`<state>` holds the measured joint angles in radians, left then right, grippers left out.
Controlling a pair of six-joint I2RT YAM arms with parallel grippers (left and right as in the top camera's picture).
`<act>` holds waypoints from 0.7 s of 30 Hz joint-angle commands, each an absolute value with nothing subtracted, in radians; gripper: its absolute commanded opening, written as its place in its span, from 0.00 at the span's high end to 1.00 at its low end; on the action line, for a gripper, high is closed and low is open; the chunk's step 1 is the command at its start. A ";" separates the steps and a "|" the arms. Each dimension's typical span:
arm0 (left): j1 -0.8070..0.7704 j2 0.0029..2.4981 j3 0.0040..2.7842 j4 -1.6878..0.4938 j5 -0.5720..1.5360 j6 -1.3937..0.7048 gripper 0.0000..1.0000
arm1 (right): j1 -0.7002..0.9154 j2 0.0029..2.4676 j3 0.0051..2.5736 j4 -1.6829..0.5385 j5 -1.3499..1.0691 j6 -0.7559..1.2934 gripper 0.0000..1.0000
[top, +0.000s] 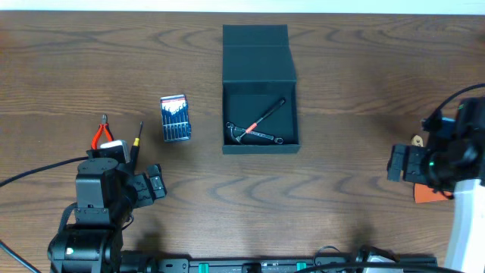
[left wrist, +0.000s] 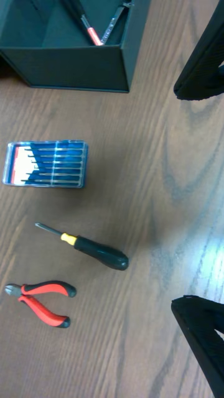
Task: Pack container
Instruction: 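Move the right gripper right over the orange scraper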
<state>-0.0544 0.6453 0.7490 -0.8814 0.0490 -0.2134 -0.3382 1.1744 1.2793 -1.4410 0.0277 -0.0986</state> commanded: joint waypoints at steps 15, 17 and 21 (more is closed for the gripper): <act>-0.058 0.645 0.768 -0.881 0.044 -0.222 0.01 | -0.491 1.654 1.184 -1.077 0.071 -0.334 0.08; -0.058 0.645 0.768 -0.882 0.044 -0.222 0.02 | -0.493 1.686 1.184 -1.053 0.063 -0.335 0.07; -0.058 0.645 0.768 -0.889 0.044 -0.223 0.01 | -0.493 1.700 1.184 -1.003 0.062 -0.418 0.05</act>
<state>-0.0544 0.6453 0.7490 -0.8848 0.0490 -0.2138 -0.4862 1.7031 1.1843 -1.0203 0.0757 -0.3408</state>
